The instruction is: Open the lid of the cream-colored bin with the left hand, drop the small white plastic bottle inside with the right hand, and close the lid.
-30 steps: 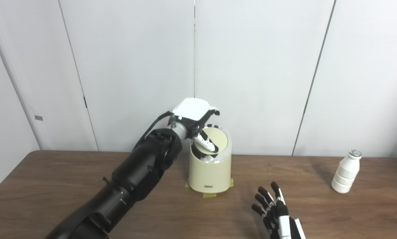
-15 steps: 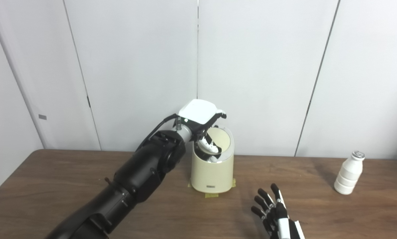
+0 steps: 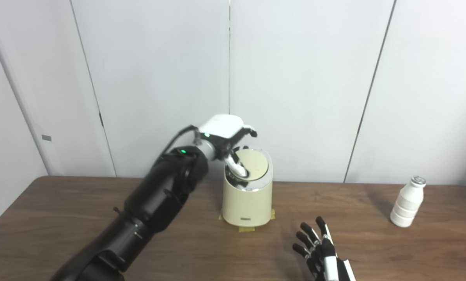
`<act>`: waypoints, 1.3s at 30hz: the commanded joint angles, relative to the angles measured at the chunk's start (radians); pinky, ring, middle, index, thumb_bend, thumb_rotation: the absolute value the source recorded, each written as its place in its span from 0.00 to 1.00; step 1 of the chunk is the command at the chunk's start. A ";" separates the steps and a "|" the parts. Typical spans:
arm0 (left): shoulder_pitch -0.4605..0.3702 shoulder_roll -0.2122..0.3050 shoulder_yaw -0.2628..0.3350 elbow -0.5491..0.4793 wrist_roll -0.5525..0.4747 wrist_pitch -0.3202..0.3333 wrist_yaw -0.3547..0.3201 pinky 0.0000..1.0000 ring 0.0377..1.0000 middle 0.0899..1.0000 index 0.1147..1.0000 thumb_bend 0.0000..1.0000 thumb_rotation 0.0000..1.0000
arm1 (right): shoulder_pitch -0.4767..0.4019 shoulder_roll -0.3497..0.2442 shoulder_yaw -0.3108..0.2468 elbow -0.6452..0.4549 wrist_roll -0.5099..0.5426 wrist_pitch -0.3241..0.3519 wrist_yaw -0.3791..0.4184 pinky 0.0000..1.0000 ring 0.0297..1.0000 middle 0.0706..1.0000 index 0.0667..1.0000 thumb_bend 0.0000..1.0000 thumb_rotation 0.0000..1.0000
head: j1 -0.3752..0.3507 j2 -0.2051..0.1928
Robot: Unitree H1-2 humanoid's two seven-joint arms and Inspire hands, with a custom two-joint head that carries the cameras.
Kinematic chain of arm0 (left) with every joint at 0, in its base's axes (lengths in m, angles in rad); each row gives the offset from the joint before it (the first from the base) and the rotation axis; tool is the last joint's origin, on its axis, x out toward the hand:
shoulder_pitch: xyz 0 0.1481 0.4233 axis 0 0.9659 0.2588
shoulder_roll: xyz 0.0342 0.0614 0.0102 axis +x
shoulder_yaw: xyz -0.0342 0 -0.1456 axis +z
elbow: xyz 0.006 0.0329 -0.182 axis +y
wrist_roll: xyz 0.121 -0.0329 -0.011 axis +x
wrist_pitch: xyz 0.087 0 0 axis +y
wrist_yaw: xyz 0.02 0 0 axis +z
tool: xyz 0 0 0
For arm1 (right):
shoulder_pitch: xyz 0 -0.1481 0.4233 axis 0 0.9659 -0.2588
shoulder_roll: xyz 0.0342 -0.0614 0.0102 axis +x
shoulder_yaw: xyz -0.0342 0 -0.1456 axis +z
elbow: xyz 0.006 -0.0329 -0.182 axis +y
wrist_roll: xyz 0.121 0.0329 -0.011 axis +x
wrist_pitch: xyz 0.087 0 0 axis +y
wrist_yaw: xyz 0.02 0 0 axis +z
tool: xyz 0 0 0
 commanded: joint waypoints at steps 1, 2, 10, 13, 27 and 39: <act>-0.040 0.017 0.058 -0.056 -0.048 0.030 -0.002 0.63 0.77 0.82 0.84 0.86 0.10 | 0.072 0.006 0.004 0.090 0.010 0.006 0.008 0.81 0.88 0.89 1.00 0.68 0.93 | 0.000 0.001; -0.031 0.019 0.084 -0.082 -0.078 0.042 -0.009 0.61 0.75 0.81 0.84 0.85 0.09 | 0.071 0.006 0.003 0.091 0.011 0.006 0.008 0.81 0.88 0.89 1.00 0.67 0.94 | 0.000 0.000; 0.055 -0.019 0.283 -0.247 -0.281 0.188 0.009 0.57 0.71 0.75 0.77 0.79 0.16 | 0.063 -0.001 0.000 0.100 0.014 0.001 0.012 0.81 0.88 0.90 1.00 0.67 0.93 | -0.003 0.003; 0.104 -0.029 0.333 -0.322 -0.325 0.247 0.028 0.60 0.72 0.73 0.75 0.74 0.20 | 0.064 -0.002 -0.003 0.090 0.022 0.014 0.014 0.81 0.89 0.90 1.00 0.66 0.92 | -0.002 0.006; 0.432 -0.067 0.500 -0.544 -0.595 0.282 0.079 0.70 0.75 0.77 0.81 0.53 0.34 | 0.072 -0.022 -0.011 0.070 0.021 0.018 0.012 0.81 0.89 0.90 1.00 0.66 0.93 | -0.027 0.031; 0.817 -0.134 0.529 -0.720 -0.691 0.188 0.184 0.83 0.85 0.87 0.94 0.50 0.55 | 0.089 -0.067 -0.006 -0.020 0.002 0.078 0.027 0.81 0.88 0.90 1.00 0.55 0.82 | -0.064 0.067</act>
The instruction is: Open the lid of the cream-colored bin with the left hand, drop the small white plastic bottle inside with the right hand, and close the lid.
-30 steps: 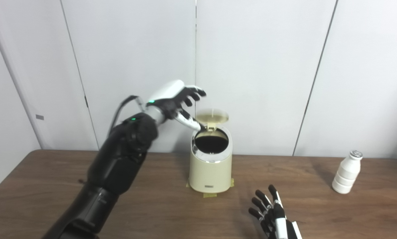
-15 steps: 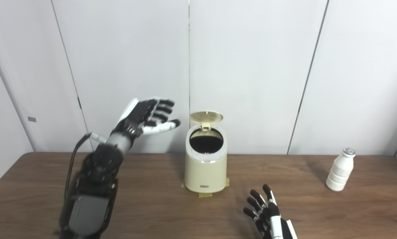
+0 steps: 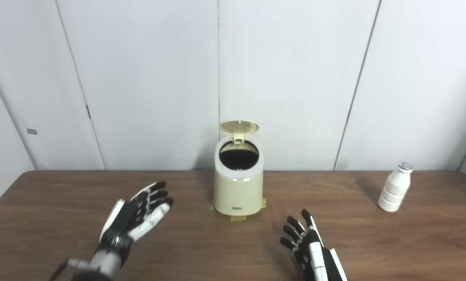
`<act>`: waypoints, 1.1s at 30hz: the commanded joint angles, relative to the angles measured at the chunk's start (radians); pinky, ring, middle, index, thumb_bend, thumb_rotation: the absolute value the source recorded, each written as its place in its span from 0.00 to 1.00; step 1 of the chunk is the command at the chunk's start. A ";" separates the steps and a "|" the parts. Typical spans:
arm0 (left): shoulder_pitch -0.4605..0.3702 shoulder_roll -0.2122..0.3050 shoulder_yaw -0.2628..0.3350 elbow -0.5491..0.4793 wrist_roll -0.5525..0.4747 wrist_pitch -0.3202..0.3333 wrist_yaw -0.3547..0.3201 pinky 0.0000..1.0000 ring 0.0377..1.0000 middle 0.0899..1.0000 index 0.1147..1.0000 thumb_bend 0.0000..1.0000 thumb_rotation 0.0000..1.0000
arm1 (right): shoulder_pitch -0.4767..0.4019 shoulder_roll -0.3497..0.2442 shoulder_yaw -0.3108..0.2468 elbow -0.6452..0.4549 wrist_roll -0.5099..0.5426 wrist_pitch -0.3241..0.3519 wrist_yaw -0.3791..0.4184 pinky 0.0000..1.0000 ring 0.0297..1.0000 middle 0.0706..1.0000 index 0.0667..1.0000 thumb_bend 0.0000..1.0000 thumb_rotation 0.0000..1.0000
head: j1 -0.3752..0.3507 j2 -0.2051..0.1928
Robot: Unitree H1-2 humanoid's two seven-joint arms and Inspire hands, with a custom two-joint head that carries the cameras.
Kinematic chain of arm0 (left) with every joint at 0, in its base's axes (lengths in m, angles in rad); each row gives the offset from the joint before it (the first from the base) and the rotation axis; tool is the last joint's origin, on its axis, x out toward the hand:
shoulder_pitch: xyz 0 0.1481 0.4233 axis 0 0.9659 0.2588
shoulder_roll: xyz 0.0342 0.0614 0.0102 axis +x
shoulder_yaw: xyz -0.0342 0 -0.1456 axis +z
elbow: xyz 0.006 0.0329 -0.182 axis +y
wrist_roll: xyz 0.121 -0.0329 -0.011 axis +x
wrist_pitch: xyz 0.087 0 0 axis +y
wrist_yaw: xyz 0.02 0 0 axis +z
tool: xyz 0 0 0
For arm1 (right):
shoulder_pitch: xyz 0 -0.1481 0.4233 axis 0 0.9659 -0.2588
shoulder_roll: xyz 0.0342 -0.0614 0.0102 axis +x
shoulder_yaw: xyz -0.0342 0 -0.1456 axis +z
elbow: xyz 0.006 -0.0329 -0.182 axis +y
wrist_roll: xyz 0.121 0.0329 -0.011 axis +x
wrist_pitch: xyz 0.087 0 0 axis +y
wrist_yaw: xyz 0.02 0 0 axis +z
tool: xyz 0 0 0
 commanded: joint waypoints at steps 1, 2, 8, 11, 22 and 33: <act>0.017 -0.005 0.014 -0.034 -0.017 -0.078 0.045 0.85 0.86 0.88 0.95 0.50 0.60 | 0.063 -0.034 -0.009 0.011 -0.017 0.007 0.010 0.80 0.87 0.90 1.00 0.55 0.78 | -0.007 0.005; 0.038 -0.008 0.017 -0.033 -0.019 -0.089 0.056 0.89 0.88 0.89 0.96 0.50 0.63 | 0.066 -0.037 -0.009 0.000 -0.025 0.012 0.007 0.79 0.87 0.90 1.00 0.57 0.75 | -0.010 0.007; 0.128 -0.011 0.037 -0.021 -0.074 -0.154 0.083 0.99 0.92 0.90 0.98 0.49 0.68 | 0.067 -0.057 -0.032 -0.113 -0.065 0.060 -0.007 0.73 0.83 0.88 1.00 0.67 0.58 | -0.036 0.027; 0.140 -0.024 0.042 -0.017 -0.104 -0.179 0.093 0.93 0.92 0.91 0.98 0.46 0.64 | 0.066 -0.079 -0.058 -0.192 -0.115 0.103 -0.014 0.69 0.82 0.86 1.00 0.69 0.51 | -0.047 0.037; 0.143 -0.063 0.015 0.028 -0.140 -0.237 0.125 0.92 0.89 0.88 0.95 0.46 0.56 | 0.070 -0.221 -0.254 -0.370 -0.158 0.274 0.022 0.71 0.83 0.86 0.98 0.71 0.37 | -0.093 0.060; 0.123 -0.048 0.034 0.019 -0.206 -0.224 0.119 0.94 0.92 0.91 0.98 0.50 0.57 | -0.006 -0.329 -0.334 -0.338 -0.244 0.320 -0.033 0.74 0.79 0.85 0.95 0.79 0.30 | -0.203 0.071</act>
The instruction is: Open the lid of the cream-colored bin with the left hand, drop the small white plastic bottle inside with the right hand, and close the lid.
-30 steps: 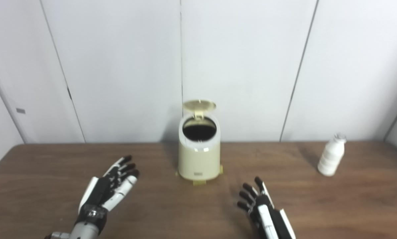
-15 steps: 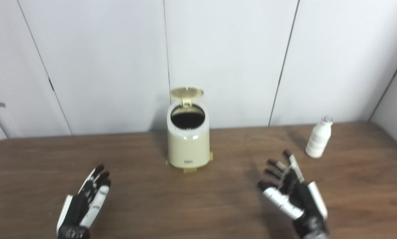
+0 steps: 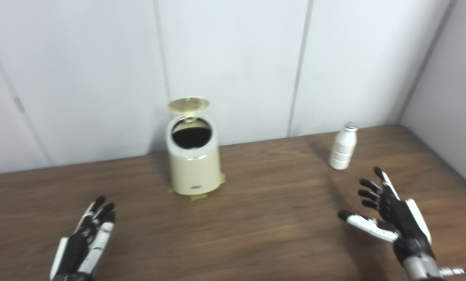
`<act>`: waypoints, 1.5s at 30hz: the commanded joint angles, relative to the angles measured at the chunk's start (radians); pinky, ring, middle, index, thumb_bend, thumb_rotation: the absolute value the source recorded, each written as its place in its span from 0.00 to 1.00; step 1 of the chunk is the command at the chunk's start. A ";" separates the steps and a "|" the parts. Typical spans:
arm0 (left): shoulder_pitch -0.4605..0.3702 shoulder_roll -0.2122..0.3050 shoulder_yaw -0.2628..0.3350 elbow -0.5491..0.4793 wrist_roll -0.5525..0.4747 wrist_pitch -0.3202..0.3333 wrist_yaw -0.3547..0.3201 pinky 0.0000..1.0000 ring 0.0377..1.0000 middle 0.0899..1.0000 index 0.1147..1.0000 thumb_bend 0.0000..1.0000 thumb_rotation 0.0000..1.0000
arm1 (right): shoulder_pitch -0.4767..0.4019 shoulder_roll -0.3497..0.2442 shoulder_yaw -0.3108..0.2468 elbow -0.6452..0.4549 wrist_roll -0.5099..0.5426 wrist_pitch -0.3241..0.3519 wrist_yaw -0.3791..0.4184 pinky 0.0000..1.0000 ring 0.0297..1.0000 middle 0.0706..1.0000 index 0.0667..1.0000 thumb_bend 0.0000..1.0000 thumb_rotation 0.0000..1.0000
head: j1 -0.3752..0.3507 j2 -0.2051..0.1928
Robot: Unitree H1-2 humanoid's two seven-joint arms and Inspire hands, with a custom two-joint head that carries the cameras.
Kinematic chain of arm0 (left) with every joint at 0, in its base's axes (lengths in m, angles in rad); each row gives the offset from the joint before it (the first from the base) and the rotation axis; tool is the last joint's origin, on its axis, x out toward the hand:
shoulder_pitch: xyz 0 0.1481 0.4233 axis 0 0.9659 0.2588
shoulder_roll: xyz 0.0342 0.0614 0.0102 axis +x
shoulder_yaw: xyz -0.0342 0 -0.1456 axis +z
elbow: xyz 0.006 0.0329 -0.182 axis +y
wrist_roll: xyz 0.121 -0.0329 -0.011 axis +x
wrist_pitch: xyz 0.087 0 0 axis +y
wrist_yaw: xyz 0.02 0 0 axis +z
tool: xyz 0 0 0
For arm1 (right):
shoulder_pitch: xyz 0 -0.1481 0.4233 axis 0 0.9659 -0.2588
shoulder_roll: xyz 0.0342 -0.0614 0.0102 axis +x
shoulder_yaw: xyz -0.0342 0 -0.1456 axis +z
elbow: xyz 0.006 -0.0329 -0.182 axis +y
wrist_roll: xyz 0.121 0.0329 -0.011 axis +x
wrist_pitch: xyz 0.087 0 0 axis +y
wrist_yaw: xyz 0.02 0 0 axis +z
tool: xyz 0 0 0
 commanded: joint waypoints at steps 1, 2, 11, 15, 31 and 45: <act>-0.040 0.016 0.006 -0.021 -0.016 -0.030 0.007 0.94 0.92 0.91 0.98 0.51 0.58 | -0.058 -0.028 -0.015 -0.035 -0.039 0.013 -0.028 0.72 0.78 0.84 0.95 0.80 0.29 | -0.016 0.000; -0.041 0.018 0.007 -0.020 -0.020 -0.031 0.007 0.94 0.92 0.92 0.98 0.51 0.58 | -0.069 -0.032 -0.019 -0.029 -0.050 0.021 -0.036 0.71 0.78 0.84 0.95 0.80 0.29 | -0.028 0.000; -0.046 0.039 0.021 -0.034 -0.048 0.006 0.011 0.94 0.93 0.92 0.98 0.50 0.55 | -0.152 -0.057 -0.028 0.059 -0.135 0.068 -0.078 0.76 0.80 0.82 0.91 0.83 0.26 | -0.114 -0.010; -0.050 0.045 0.026 -0.041 -0.053 0.021 0.015 0.93 0.93 0.92 0.98 0.46 0.53 | -0.175 -0.068 -0.032 0.090 -0.130 0.081 -0.073 0.76 0.82 0.86 0.93 0.82 0.25 | -0.137 -0.011; -0.055 0.128 0.013 -0.155 -0.034 0.190 0.017 0.92 0.91 0.90 0.98 0.31 0.39 | -0.325 -0.137 -0.005 0.249 -0.226 0.148 -0.045 0.74 0.88 0.97 0.99 0.89 0.33 | -0.170 -0.007; -0.067 0.163 0.000 -0.190 -0.038 0.225 0.017 0.85 0.88 0.89 0.97 0.32 0.33 | -0.437 -0.183 0.008 0.432 -0.235 0.134 -0.056 0.78 0.91 0.97 1.00 0.90 0.25 | -0.155 0.001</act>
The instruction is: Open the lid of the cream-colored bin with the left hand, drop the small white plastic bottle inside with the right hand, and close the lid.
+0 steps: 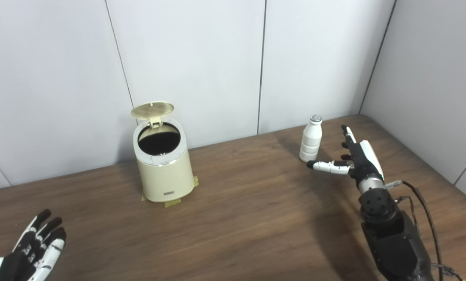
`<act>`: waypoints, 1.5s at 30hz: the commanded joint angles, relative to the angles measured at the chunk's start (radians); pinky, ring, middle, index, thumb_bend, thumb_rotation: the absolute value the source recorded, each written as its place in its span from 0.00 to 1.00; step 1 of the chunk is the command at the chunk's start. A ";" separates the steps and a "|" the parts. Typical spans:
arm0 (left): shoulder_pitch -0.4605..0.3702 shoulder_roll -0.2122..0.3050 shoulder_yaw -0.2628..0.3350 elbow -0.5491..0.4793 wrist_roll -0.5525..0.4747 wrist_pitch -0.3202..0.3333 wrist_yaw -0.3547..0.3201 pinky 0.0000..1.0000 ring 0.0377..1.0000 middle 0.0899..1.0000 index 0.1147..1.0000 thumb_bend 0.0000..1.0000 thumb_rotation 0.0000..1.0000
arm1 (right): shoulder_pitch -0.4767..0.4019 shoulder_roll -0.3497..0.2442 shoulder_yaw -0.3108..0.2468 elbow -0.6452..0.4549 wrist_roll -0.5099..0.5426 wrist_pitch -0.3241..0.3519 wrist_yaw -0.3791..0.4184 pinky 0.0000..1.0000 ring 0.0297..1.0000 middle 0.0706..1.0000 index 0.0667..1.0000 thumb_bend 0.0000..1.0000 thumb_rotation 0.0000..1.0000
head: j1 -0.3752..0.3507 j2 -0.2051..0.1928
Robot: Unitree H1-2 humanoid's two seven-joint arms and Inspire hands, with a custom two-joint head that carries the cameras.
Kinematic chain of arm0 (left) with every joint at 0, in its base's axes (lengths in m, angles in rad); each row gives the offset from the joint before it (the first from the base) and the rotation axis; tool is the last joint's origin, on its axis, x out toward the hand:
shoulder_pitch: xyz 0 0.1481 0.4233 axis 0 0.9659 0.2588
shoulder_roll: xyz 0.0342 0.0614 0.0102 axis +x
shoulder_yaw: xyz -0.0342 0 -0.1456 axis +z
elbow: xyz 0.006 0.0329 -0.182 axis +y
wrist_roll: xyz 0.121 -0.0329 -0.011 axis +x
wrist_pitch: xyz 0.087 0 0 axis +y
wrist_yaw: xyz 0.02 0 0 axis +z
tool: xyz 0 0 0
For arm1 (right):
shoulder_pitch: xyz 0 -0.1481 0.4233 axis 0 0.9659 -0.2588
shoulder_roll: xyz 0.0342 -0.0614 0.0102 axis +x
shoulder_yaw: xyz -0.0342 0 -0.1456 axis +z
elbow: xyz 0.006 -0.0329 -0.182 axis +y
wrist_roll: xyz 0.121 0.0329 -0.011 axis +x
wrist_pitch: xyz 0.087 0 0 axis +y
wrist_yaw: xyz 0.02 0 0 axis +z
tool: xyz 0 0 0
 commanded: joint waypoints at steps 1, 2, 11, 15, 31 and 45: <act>-0.040 0.026 -0.003 -0.035 -0.003 -0.001 -0.001 0.85 0.88 0.89 0.97 0.32 0.33 | -0.068 -0.031 -0.003 0.004 -0.002 -0.020 -0.034 0.78 0.91 0.97 1.00 0.90 0.23 | 0.001 0.001; -0.042 0.029 -0.005 -0.037 -0.005 -0.001 -0.001 0.85 0.88 0.89 0.97 0.32 0.34 | -0.077 -0.032 -0.001 0.014 0.002 -0.023 -0.038 0.78 0.92 0.97 1.00 0.88 0.21 | 0.003 0.001; -0.041 0.078 -0.046 -0.046 -0.031 -0.001 0.004 0.86 0.90 0.92 1.00 0.37 0.36 | -0.170 -0.034 0.021 0.115 0.016 -0.012 -0.049 0.73 0.90 0.98 1.00 0.89 0.17 | 0.009 0.009; -0.036 0.104 -0.066 -0.055 -0.038 0.000 0.003 0.87 0.91 0.93 1.00 0.36 0.35 | -0.204 -0.040 0.040 0.154 -0.011 -0.002 -0.050 0.75 0.90 0.98 1.00 0.89 0.17 | 0.008 0.013; -0.051 0.161 -0.130 -0.090 -0.058 0.000 0.059 0.93 0.93 0.94 1.00 0.26 0.16 | -0.265 -0.072 0.120 0.236 -0.027 -0.010 -0.061 0.75 0.91 0.96 1.00 0.87 0.14 | 0.027 0.022; -0.051 0.195 -0.190 -0.118 -0.047 0.000 0.111 0.94 0.93 0.93 1.00 0.23 0.16 | -0.286 -0.036 0.074 0.345 -0.025 -0.177 -0.322 0.59 0.59 0.62 0.71 0.84 0.00 | 0.032 0.025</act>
